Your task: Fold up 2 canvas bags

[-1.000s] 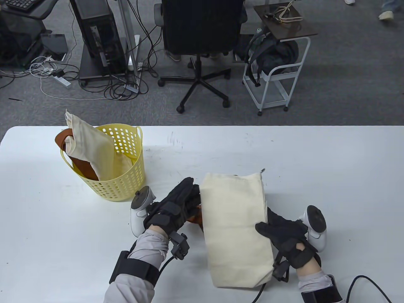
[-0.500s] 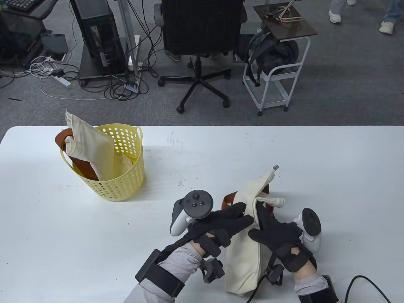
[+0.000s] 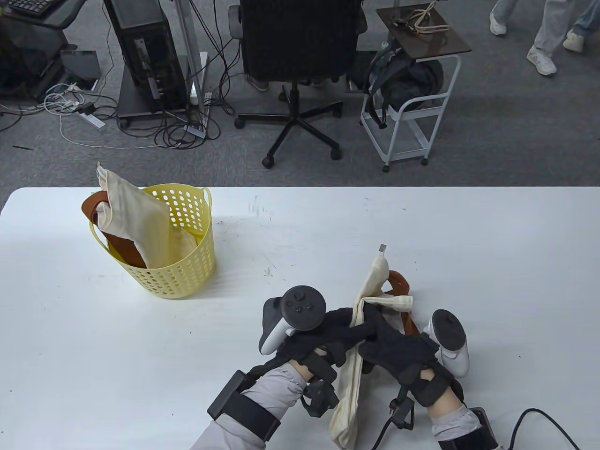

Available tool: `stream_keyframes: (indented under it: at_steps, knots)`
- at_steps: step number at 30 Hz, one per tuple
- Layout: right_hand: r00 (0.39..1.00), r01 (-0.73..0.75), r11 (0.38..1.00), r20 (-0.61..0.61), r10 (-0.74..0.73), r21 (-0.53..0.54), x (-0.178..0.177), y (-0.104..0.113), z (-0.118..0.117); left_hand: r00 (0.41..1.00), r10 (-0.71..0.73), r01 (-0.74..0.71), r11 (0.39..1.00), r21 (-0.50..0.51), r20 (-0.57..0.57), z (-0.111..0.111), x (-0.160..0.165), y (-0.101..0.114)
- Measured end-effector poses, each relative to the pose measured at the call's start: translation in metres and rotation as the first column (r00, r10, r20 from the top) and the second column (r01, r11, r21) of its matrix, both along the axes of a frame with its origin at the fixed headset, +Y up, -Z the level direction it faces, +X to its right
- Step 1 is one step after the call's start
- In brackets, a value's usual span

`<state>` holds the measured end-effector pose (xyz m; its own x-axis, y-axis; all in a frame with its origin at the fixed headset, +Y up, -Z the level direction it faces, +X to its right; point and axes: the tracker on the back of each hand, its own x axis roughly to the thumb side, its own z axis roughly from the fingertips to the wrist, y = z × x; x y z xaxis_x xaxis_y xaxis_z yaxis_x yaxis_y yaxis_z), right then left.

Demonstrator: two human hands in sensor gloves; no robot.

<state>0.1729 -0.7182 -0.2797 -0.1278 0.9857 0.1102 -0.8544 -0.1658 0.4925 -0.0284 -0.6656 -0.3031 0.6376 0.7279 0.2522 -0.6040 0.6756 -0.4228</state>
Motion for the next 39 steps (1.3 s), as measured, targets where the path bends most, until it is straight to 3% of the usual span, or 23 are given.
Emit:
stream_keyframes:
  at_steps: [1,4,7,13,15,18,20,23,26,28,31,34,36,39]
  knots:
    - [0.997,-0.049,0.999,0.063,0.048,0.014,0.000,0.002,0.002,1.000,-0.020,0.020,1.000,0.006,-0.001,-0.001,0.000,0.000]
    - [0.999,0.012,0.999,0.032,-0.011,-0.046,0.001,0.003,0.001,0.999,0.050,-0.049,0.997,-0.060,0.017,-0.004,-0.002,-0.004]
    - [0.996,0.050,0.996,0.082,-0.044,-0.074,0.006,-0.001,-0.002,0.994,0.097,-0.092,0.990,-0.107,0.043,-0.008,-0.005,-0.010]
    - [0.979,0.200,0.973,0.065,-0.194,-0.113,0.017,-0.005,-0.010,0.943,0.329,-0.306,0.916,-0.259,0.049,-0.019,-0.020,-0.022]
    - [0.969,0.237,0.967,0.092,-0.229,-0.094,0.024,-0.001,-0.013,0.925,0.379,-0.366,0.890,-0.272,-0.005,-0.024,-0.030,-0.019]
    - [0.947,0.245,0.969,0.215,-0.240,0.005,0.049,0.008,-0.017,0.895,0.428,-0.446,0.870,-0.212,-0.124,-0.033,-0.053,-0.007]
    - [0.927,0.199,0.977,0.309,-0.212,0.074,0.070,0.013,-0.019,0.862,0.480,-0.503,0.851,-0.151,-0.164,-0.038,-0.070,0.002]
    - [0.878,0.151,0.970,0.426,-0.220,0.189,0.091,0.016,-0.018,0.759,0.624,-0.645,0.759,-0.087,-0.186,-0.045,-0.096,0.011]
    - [0.792,0.195,0.953,0.536,-0.292,0.231,0.097,0.013,-0.015,0.667,0.716,-0.742,0.663,-0.101,-0.206,-0.048,-0.113,0.003]
    - [0.774,0.190,0.955,0.563,-0.288,0.227,0.097,0.011,-0.014,0.628,0.737,-0.773,0.627,-0.097,-0.250,-0.049,-0.119,-0.009]
    - [0.790,0.090,0.977,0.583,-0.188,0.193,0.096,0.010,-0.013,0.633,0.693,-0.755,0.651,-0.077,-0.344,-0.047,-0.126,-0.033]
    - [0.810,-0.096,0.990,0.586,0.017,0.105,0.093,0.010,-0.015,0.681,0.579,-0.678,0.730,-0.089,-0.448,-0.045,-0.132,-0.059]
    - [0.792,-0.281,0.959,0.554,0.258,-0.045,0.090,0.007,-0.016,0.747,0.423,-0.575,0.799,-0.178,-0.514,-0.042,-0.135,-0.080]
    - [0.775,-0.418,0.888,0.436,0.458,-0.191,0.085,-0.001,-0.020,0.822,0.277,-0.467,0.827,-0.312,-0.497,-0.036,-0.139,-0.101]
